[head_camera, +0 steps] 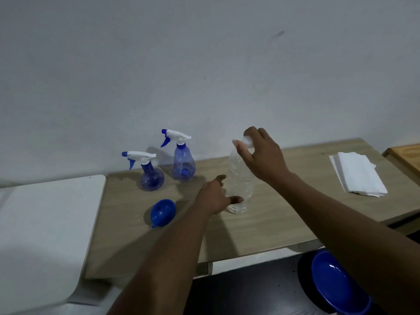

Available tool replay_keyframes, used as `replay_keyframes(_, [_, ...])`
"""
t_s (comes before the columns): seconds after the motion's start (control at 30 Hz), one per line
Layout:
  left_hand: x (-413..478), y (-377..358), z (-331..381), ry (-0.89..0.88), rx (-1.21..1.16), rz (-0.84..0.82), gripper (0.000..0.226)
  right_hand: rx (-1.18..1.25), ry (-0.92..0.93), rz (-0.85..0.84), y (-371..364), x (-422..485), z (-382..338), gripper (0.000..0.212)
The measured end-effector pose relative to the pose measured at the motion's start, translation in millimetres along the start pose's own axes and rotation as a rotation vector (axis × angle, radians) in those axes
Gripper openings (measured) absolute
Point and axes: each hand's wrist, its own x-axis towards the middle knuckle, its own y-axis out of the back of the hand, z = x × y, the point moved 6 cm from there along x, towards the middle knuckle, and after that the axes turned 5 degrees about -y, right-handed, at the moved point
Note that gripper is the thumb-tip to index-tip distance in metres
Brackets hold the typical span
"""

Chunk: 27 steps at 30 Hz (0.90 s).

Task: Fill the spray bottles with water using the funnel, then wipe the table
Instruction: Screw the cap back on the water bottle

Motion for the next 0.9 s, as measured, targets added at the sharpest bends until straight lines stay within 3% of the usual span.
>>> replay_keyframes(0.23, [-26,56,-64,0.026,0.366,0.168,0.068,0.341,-0.278,0.013,-28,-23,0,0.05])
replay_keyframes(0.47, [-54,80,-112,0.279,0.594,0.002,0.068,0.378,-0.321,0.068,-32,-25,-12,0.048])
replay_keyframes(0.9, [-70,68,-104,0.064,0.77,0.031,0.045,0.363,-0.325,0.088,-31,-28,-15,0.045])
